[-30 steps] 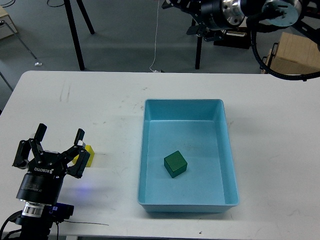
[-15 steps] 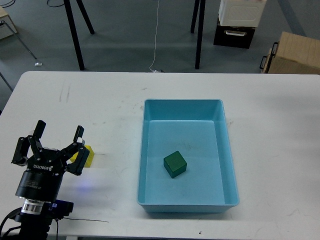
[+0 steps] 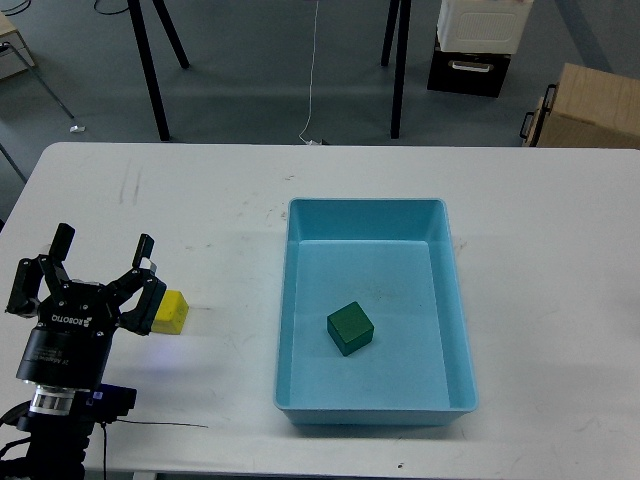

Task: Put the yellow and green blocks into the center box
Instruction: 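Raise the left gripper up and away from the yellow cube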

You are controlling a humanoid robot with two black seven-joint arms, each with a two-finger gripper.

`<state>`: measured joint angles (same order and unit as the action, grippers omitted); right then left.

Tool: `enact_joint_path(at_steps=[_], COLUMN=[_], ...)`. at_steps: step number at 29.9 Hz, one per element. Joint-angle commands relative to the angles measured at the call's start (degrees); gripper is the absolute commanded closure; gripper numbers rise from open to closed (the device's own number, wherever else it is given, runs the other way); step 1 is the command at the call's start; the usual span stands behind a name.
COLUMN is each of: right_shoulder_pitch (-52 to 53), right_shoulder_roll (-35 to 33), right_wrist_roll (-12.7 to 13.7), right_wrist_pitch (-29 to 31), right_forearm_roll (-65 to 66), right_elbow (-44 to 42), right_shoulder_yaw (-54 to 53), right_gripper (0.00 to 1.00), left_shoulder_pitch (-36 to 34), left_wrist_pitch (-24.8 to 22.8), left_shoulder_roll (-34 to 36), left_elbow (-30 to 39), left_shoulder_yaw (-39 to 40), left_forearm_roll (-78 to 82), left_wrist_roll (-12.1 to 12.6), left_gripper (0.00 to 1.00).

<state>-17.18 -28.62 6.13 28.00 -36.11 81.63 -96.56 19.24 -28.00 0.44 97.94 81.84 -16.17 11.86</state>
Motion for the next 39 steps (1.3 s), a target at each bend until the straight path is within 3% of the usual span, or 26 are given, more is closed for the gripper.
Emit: enact_joint_path(at_steps=[1, 10, 17, 20, 24, 33, 39], right_shoulder_pitch=[-5.93, -7.08, -10.94, -11.91, -12.7, -14.11, -13.93], right_shoulder_roll=[6.46, 6.3, -0.29, -0.82, -0.82, 3.56, 6.56], right_wrist_roll=[0.11, 0.11, 0.11, 0.11, 0.03, 0.03, 0.11], right_wrist_pitch=[0.0, 0.0, 0.0, 0.0, 0.0, 0.0, 0.0], right_forearm_roll=[0.69, 0.69, 1.05, 1.05, 1.05, 1.22, 1.4], right_elbow=[4.23, 4.5, 4.94, 6.34, 7.22, 9.24, 9.95], right_shoulder_yaw=[-0.64, -1.17, -1.87, -3.45, -4.16, -5.92, -5.3], right_gripper=[0.04, 0.04, 0.04, 0.04, 0.04, 0.04, 0.04], left_shoulder_pitch=[0.1, -0.42, -7.71, -13.77, -19.14, -27.75, -47.06], left_wrist_pitch=[0.0, 0.0, 0.0, 0.0, 0.0, 0.0, 0.0], left_shoulder_roll=[0.0, 2.19, 4.92, 4.83, 5.79, 32.75, 51.03], left_elbow=[0.23, 3.04, -1.95, -7.93, -8.56, -6.19, -5.22], left_shoulder_yaw=[0.25, 1.3, 5.94, 9.29, 10.0, 8.08, -14.48], left_forearm_roll=[0.0, 0.0, -0.35, -1.31, -7.37, -7.12, -1.16], left_wrist_roll=[-0.17, -0.26, 0.71, 1.85, 1.94, 1.41, 1.33], left_gripper=[0.0, 0.0, 0.0, 0.0, 0.0, 0.0, 0.0])
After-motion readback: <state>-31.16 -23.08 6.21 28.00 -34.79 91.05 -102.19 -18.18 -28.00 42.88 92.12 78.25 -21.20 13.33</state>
